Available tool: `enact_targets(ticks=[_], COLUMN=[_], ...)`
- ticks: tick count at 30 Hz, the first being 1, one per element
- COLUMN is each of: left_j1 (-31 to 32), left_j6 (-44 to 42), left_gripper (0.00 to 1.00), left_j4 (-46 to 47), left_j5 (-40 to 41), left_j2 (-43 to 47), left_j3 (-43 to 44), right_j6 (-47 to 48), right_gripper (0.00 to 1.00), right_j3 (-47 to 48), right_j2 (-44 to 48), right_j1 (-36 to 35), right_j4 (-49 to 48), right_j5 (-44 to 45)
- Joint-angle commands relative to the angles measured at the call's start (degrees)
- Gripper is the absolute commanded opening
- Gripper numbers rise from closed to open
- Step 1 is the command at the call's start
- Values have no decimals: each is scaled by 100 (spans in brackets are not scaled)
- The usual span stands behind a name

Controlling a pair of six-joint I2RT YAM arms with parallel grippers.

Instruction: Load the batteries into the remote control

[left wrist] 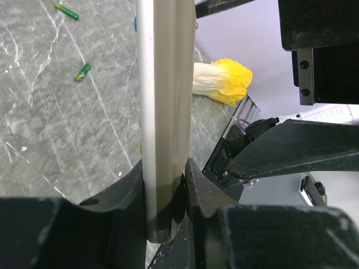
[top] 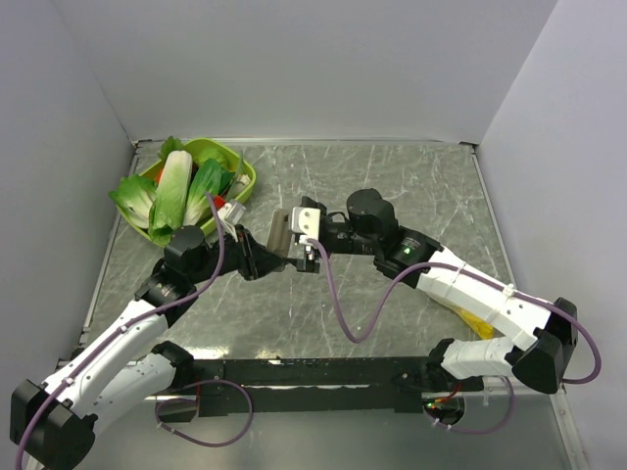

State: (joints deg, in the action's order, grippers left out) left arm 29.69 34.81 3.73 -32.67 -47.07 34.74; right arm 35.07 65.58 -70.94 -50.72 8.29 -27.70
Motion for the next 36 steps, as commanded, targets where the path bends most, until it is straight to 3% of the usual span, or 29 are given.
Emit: enact_targets(ticks=[1,11,16,24,36], left_j1=[37,37,54,54,45], left_j6=[43,52,35,140,351], left_gripper=[2,2,2,2,2], left_j4=[497,647,691,480,-12], left_j5=[-196,-372,-521,-311,-170], left_j2=[259,374,348,321,216], left_j3=[411,375,393,525,824], right_j6=[70,-422,-326,-167,272], right_gripper=[89,89,89,89,90], right_j3=[148,-194,-204,-713,-705], right_j2=[-157,-105,-166,88,185], right_j1=[-78,-105,-157,-166,-184], right_j4=[532,24,67,-802,-785], right_j5=[300,1574,1453,627,503])
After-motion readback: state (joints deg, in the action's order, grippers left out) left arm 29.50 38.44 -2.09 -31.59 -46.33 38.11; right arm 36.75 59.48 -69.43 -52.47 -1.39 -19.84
